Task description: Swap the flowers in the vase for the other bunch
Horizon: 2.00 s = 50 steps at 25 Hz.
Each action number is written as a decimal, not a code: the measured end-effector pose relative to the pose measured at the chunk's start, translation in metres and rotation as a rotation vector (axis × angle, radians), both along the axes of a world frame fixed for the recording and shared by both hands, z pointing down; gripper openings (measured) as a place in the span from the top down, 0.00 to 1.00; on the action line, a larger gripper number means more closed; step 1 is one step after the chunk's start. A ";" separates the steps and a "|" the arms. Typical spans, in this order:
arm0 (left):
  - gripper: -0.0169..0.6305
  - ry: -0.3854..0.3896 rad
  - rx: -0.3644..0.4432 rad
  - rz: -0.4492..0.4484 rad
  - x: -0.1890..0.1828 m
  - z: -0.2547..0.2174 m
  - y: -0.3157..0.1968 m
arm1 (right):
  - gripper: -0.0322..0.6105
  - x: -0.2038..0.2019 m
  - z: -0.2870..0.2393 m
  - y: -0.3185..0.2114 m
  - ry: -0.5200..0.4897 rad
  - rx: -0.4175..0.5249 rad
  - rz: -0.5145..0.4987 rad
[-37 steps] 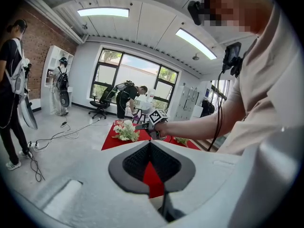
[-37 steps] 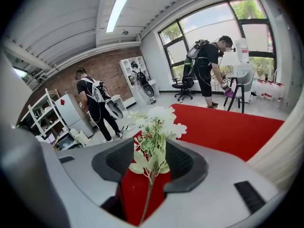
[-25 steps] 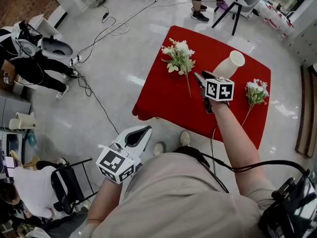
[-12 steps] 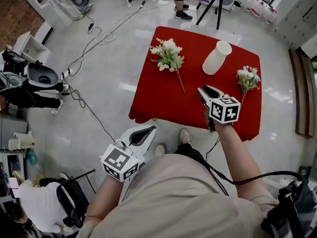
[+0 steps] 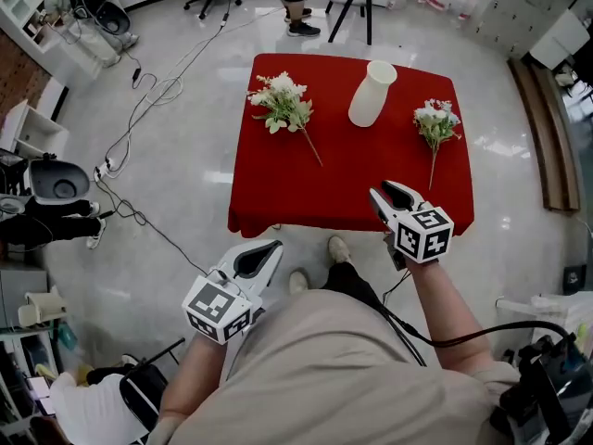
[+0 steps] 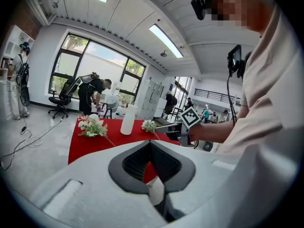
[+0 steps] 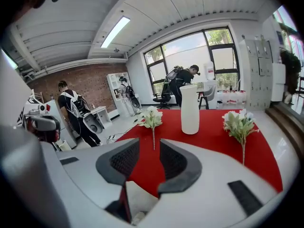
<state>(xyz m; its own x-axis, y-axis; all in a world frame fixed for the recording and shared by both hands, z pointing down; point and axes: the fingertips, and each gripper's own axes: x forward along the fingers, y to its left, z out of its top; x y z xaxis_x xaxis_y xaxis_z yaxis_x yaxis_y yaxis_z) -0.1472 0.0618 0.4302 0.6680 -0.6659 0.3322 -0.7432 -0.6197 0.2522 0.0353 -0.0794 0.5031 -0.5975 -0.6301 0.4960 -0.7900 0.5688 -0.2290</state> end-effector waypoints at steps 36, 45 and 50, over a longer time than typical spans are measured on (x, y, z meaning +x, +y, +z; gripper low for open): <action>0.96 -0.025 -0.017 0.290 0.130 -0.008 -0.056 | 0.59 0.244 -0.013 -0.028 -0.232 -0.112 0.409; 0.96 -0.066 -0.003 0.274 0.175 -0.018 -0.106 | 0.59 0.285 0.004 -0.102 -0.293 -0.170 0.397; 0.96 -0.072 -0.015 0.243 0.192 -0.017 -0.130 | 0.59 0.301 0.022 -0.139 -0.290 -0.211 0.371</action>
<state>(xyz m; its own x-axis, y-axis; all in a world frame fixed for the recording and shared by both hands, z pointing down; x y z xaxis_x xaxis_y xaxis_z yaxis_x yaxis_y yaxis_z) 0.0448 -0.0686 0.4130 0.7822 -0.4831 0.3933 -0.5891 -0.7791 0.2146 0.3359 -0.2186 0.5248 -0.4844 -0.7300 0.4821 -0.8168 0.1800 -0.5481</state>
